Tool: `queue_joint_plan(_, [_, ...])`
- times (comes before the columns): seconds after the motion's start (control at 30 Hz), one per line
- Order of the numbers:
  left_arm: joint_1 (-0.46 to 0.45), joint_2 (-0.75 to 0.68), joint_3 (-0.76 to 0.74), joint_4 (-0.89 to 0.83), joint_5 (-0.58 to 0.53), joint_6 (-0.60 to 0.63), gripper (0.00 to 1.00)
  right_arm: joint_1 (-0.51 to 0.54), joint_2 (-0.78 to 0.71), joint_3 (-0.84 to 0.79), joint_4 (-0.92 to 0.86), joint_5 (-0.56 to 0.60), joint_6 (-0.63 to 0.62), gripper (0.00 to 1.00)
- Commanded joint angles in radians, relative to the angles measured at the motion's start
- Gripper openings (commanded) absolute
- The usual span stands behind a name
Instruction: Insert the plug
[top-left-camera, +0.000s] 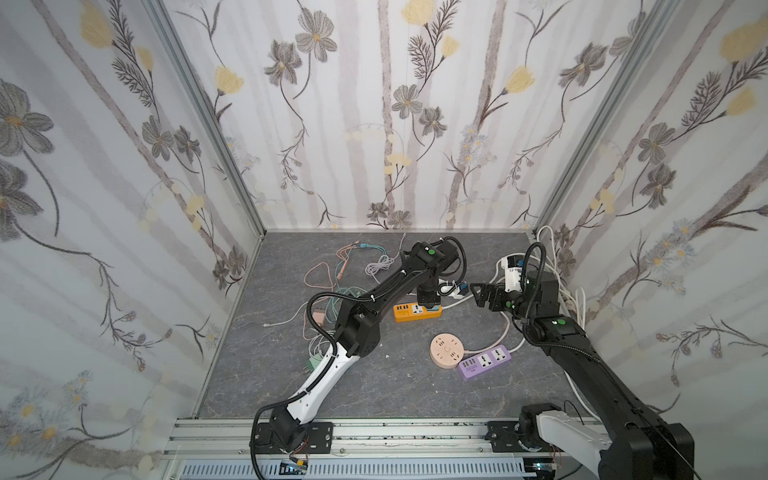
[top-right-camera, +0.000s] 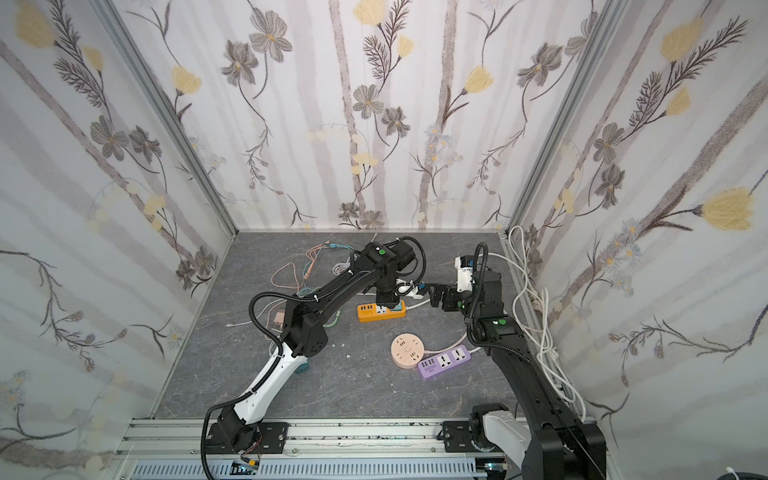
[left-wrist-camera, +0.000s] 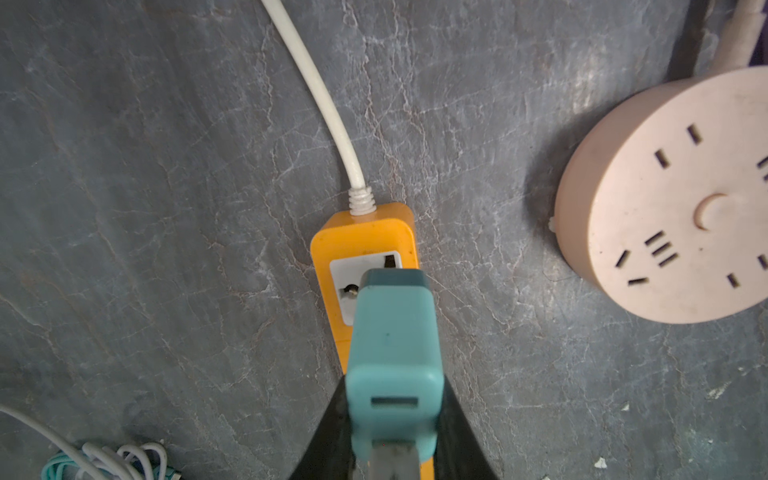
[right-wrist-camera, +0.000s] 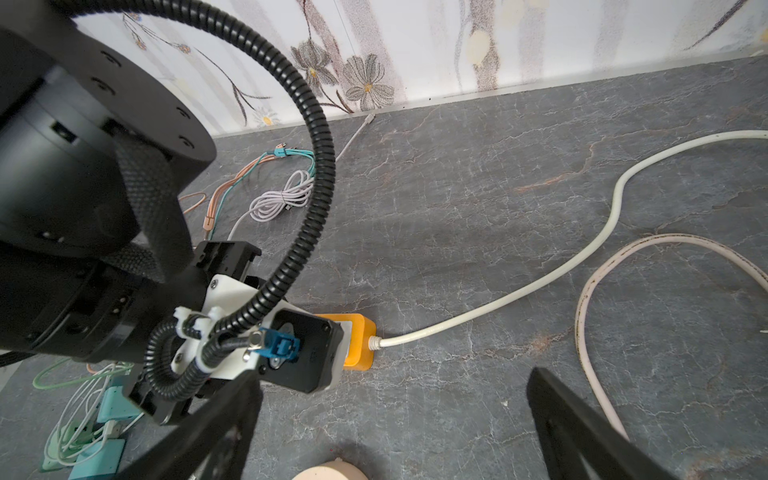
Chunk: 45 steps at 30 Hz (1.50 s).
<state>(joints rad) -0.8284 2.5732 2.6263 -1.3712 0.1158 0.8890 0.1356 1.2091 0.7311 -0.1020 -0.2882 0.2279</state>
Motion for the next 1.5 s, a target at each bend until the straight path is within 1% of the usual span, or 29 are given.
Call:
queue_joint_plan(0.0, [-0.002,0.021,0.006,-0.014,-0.020,0.007,0.00,0.001,-0.002,0.007,0.000,0.013,0.002,0.99])
queue_joint_plan(0.2, [-0.004,0.032,0.012,-0.040,0.013,-0.003,0.00,0.001,0.004,0.011,-0.001,0.006,0.004,0.99])
queue_joint_plan(0.33, [-0.014,0.071,0.051,-0.067,0.015,-0.030,0.00,0.001,0.019,0.006,-0.004,-0.011,0.014,0.99])
queue_joint_plan(0.53, [-0.020,0.126,0.096,-0.097,0.044,-0.095,0.00,0.001,0.090,-0.005,0.019,-0.086,0.075,0.99])
queue_joint_plan(0.57, [-0.020,0.134,0.097,-0.101,0.044,-0.102,0.02,0.001,0.106,-0.007,0.024,-0.097,0.088,0.99])
queue_joint_plan(0.63, [-0.019,0.144,0.097,-0.106,0.038,-0.106,0.09,0.001,0.130,-0.006,0.035,-0.117,0.104,0.99])
queue_joint_plan(0.67, [-0.017,0.143,0.097,-0.103,0.038,-0.106,0.16,0.001,0.142,-0.007,0.043,-0.121,0.117,0.99])
queue_joint_plan(0.73, [-0.012,0.128,0.106,-0.087,0.050,-0.110,0.35,0.001,0.151,-0.010,0.049,-0.123,0.134,1.00])
queue_joint_plan(0.8, [-0.001,0.090,0.106,-0.058,0.080,-0.118,0.52,0.001,0.155,-0.012,0.054,-0.115,0.150,0.99])
queue_joint_plan(0.93, [0.011,-0.006,0.085,0.039,0.115,-0.154,0.73,0.001,0.158,-0.013,0.052,-0.102,0.171,0.99])
queue_joint_plan(1.0, [0.012,-0.072,0.027,0.115,0.155,-0.168,0.96,0.001,0.162,-0.015,0.054,-0.105,0.182,0.99])
queue_joint_plan(1.03, [0.011,-0.104,-0.008,0.144,0.172,-0.171,1.00,0.001,0.164,-0.015,0.055,-0.098,0.192,0.99])
queue_joint_plan(1.17, [0.022,-0.224,-0.161,0.268,0.207,-0.215,1.00,0.001,0.159,-0.023,0.068,-0.059,0.221,0.99])
queue_joint_plan(1.23, [0.038,-0.271,-0.219,0.326,0.213,-0.269,1.00,0.002,0.152,-0.029,0.080,-0.053,0.230,0.99])
queue_joint_plan(1.27, [0.050,-0.297,-0.262,0.379,0.198,-0.313,1.00,0.002,0.152,-0.029,0.081,-0.055,0.231,0.99])
queue_joint_plan(1.33, [0.075,-0.358,-0.367,0.525,0.140,-0.418,1.00,0.002,0.155,-0.022,0.076,-0.064,0.231,0.99])
queue_joint_plan(1.4, [0.109,-0.423,-0.504,0.716,0.028,-0.561,1.00,0.004,0.164,-0.014,0.068,-0.073,0.235,0.99])
queue_joint_plan(1.47, [0.148,-0.458,-0.590,0.836,-0.067,-0.699,1.00,0.008,0.167,-0.014,0.070,-0.071,0.243,0.99])
